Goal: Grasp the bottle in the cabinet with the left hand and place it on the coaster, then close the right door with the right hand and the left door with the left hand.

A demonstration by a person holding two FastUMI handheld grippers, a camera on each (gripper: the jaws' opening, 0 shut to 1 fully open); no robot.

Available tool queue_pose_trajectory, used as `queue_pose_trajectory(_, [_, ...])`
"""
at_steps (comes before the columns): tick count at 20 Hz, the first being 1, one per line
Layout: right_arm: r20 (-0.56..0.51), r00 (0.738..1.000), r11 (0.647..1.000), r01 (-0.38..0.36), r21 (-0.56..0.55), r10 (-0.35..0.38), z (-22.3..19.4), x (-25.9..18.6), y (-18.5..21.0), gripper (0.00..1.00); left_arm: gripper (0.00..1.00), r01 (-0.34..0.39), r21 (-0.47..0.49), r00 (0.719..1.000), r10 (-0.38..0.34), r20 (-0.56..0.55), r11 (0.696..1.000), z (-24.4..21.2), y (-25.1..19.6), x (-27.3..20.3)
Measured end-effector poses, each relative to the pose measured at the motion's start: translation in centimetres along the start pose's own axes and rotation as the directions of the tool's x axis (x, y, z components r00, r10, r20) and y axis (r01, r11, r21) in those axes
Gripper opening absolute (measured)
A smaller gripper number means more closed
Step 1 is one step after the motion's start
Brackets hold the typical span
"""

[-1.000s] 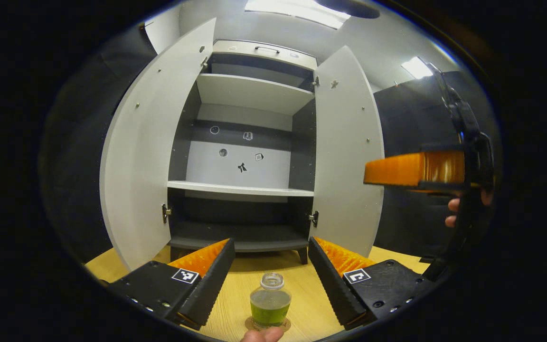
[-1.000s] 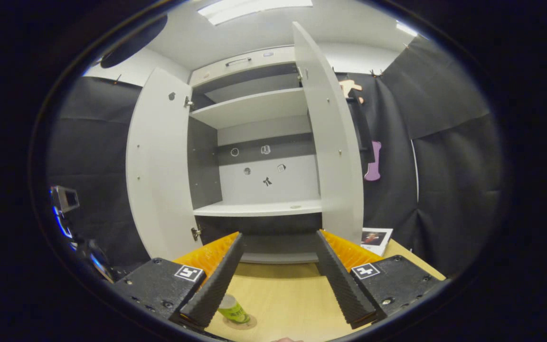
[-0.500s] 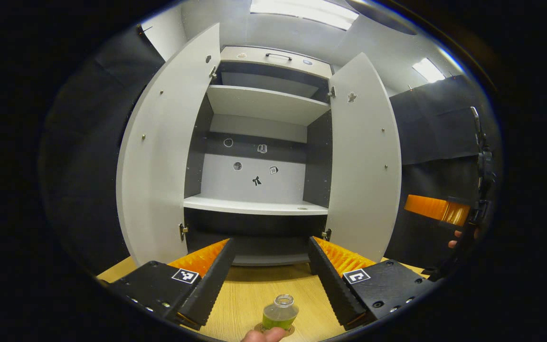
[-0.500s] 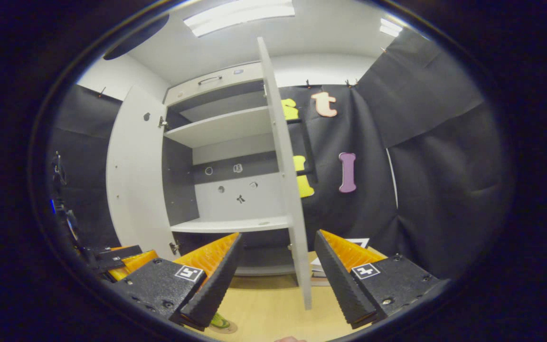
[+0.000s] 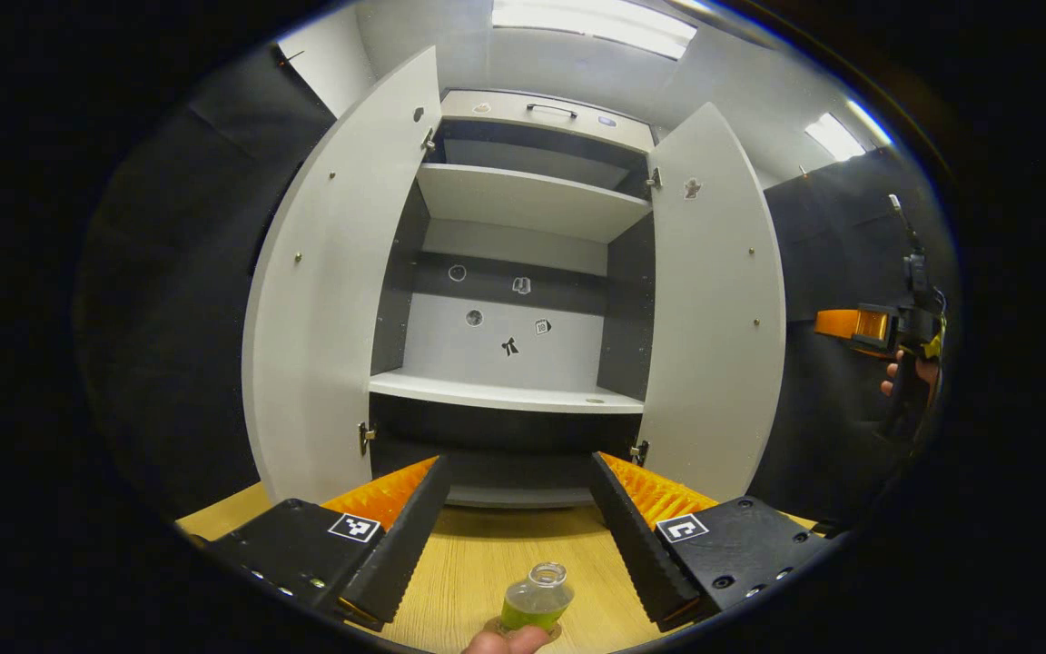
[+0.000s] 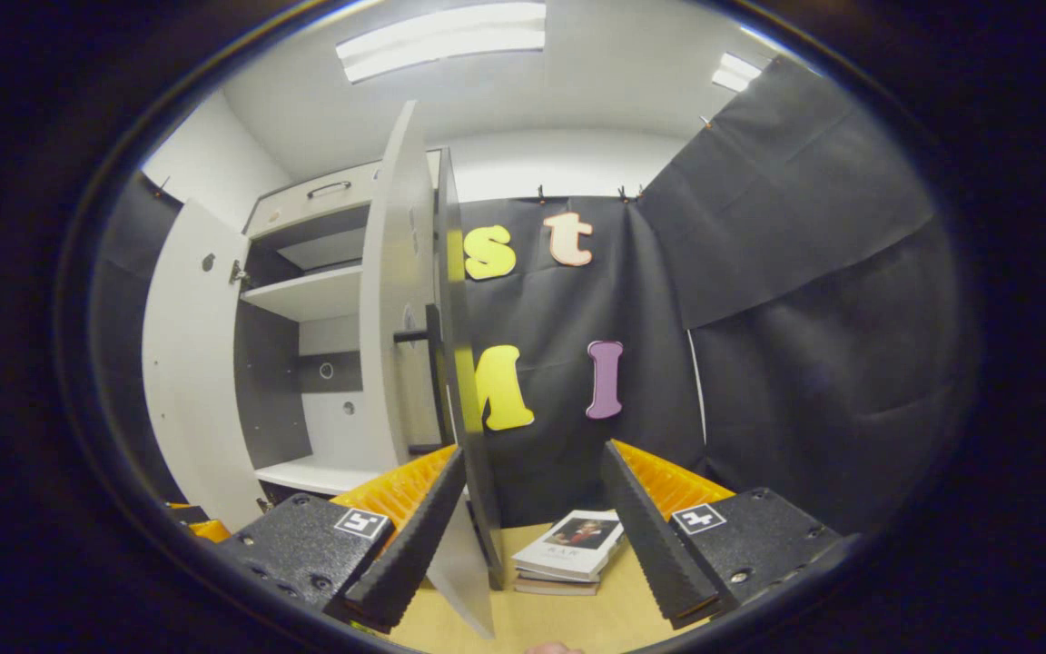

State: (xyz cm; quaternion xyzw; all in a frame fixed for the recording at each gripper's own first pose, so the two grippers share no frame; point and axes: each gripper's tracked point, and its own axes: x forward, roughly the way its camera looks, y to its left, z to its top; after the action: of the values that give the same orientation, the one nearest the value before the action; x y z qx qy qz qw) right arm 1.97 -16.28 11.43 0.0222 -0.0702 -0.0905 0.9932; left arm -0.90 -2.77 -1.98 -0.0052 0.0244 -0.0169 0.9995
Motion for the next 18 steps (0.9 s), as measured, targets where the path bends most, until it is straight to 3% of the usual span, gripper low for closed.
queue_pose_trajectory(10, [0.039,0.999,0.994,0.004,-0.107,0.000,3.0,5.2,0.2,0.99,0.95,-0.046,0.027,0.999,0.046,-0.016,0.999,-0.9,1.2,-0.5])
queue_pose_trajectory(11, [0.035,0.999,0.994,-0.010,-0.111,0.014,2.9,5.4,0.8,0.94,0.95,-0.047,0.029,0.999,0.047,-0.017,0.998,-1.1,1.3,-0.4])
queue_pose_trajectory(12, [0.025,0.999,0.993,-0.028,-0.113,0.031,2.6,5.5,1.3,0.98,0.95,-0.046,0.029,0.999,0.046,-0.018,0.999,-1.1,1.4,-0.4])
queue_pose_trajectory(14, [0.012,1.000,0.990,0.000,-0.139,0.001,2.0,5.5,1.1,0.97,0.90,-0.044,0.024,0.999,0.045,-0.019,0.999,-1.3,1.5,-0.3])
queue_pose_trajectory(15, [0.034,0.999,0.989,0.014,-0.150,-0.009,2.6,5.5,1.2,0.92,0.95,-0.043,0.023,0.999,0.044,-0.021,0.999,-1.4,1.6,-0.3])
queue_pose_trajectory(17, [0.035,0.999,0.984,0.041,-0.173,-0.035,2.6,5.3,1.4,0.96,0.90,-0.038,0.019,0.999,0.038,-0.024,0.999,-1.6,1.7,-0.2])
queue_pose_trajectory(18, [0.036,0.999,0.982,0.047,-0.184,-0.041,2.6,5.3,1.5,1.00,0.95,-0.031,0.017,0.999,0.032,-0.026,0.999,-1.8,1.7,-0.2])
